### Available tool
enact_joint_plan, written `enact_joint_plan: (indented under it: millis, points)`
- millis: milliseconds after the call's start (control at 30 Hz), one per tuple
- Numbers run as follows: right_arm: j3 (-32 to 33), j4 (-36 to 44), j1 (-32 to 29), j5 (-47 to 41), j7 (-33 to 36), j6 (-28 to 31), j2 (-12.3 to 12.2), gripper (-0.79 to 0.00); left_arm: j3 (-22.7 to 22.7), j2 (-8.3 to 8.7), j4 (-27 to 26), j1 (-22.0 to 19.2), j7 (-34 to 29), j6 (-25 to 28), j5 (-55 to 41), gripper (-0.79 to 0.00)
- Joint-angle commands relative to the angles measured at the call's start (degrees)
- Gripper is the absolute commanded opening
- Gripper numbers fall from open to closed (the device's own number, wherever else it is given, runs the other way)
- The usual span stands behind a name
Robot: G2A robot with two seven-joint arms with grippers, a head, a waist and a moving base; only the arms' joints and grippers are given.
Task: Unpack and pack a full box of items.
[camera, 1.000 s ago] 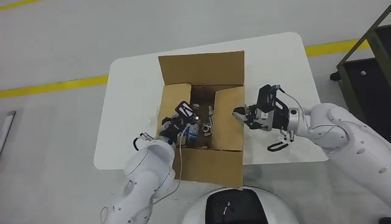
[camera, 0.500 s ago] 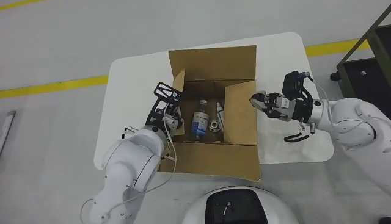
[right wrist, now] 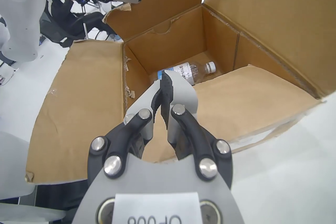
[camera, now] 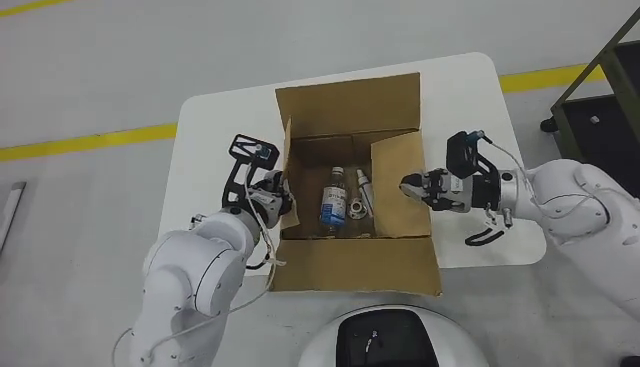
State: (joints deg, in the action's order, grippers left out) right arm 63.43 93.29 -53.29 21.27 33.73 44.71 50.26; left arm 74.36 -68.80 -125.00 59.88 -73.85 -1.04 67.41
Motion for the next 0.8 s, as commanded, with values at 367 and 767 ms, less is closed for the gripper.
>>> enact_joint_plan:
  millis: [367,767]
  points:
    - [-4.5,-3.2,3.6,-0.5,3.1,-0.6,1.3,-0.785,2.2,0.90,-0.9,0.3,2.6,7.0,10.1,0.000]
    - [-5.7,-4.0,4.0,-0.1,3.3,-1.3,1.8,-0.785,7.2,2.03,1.2,2.0,6.9,14.5,21.1,0.000]
